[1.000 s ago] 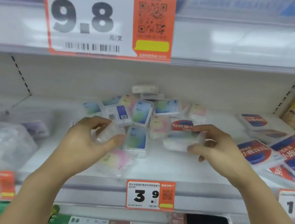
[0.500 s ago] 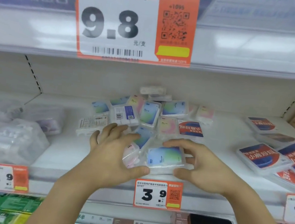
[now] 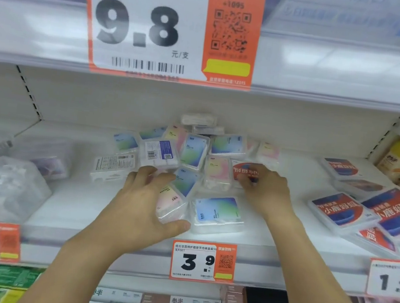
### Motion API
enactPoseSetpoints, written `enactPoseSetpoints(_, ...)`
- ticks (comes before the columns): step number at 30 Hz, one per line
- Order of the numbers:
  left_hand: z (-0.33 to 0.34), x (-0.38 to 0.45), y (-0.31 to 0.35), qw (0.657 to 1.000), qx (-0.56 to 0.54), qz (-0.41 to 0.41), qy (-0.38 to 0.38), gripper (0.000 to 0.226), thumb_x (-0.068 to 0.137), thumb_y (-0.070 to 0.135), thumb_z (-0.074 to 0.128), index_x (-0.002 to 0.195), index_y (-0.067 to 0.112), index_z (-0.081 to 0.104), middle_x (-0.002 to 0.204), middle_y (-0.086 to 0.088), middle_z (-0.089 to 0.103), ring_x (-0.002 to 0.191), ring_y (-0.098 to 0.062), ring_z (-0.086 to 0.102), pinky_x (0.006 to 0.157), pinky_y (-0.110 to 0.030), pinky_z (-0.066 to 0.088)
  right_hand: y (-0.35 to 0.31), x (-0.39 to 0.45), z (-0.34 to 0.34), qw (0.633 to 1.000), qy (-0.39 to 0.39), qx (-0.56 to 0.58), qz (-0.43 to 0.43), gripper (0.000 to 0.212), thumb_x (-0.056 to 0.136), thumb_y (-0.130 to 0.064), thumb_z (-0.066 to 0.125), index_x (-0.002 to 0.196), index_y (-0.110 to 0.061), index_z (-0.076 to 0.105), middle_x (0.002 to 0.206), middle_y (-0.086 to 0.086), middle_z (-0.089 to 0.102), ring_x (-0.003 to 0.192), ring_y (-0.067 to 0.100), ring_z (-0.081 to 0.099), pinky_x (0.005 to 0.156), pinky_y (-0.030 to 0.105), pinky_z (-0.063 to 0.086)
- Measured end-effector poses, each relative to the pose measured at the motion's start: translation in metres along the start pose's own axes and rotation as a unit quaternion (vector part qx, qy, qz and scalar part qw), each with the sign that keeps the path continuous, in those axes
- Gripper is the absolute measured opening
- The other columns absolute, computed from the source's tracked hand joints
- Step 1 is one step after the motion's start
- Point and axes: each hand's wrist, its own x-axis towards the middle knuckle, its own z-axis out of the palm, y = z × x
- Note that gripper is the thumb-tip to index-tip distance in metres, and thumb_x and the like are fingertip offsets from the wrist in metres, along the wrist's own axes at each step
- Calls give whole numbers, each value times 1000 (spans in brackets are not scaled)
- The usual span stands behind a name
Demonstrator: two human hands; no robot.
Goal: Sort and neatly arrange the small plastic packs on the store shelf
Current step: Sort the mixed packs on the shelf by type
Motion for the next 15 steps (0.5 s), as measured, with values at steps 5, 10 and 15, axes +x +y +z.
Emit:
enactPoseSetpoints(5,-7,2,17,1000,1,-21,0,95,57,87,28,140,43,38,151,7,29,144,-16,7,120,-38,12,-3,-7,-18,983,47,179,16,59,70,-21,87,117,-34,55,117,-1,56,90,12,59,70,14,45)
enactPoseSetpoints(10,-14,41,41,995,-23,7,92,49,86,50,54,129,26,54,134,6,47,133,-16,25,107,-30,28,5,-20,-28,954,16,299,33,73,69,-6,86,127,-31,49,101,-11,59,91,10,62,72,17,49)
enactPoseSetpoints(15,-3,134,50,983,144,32,110,65,85,40,60,141,15,40,139,-11,41,133,-31,29,109,-42,28,14,-16,-35,934,30,349,70,70,75,-13,85,131,-27,45,113,-1,60,99,19,63,85,35,53)
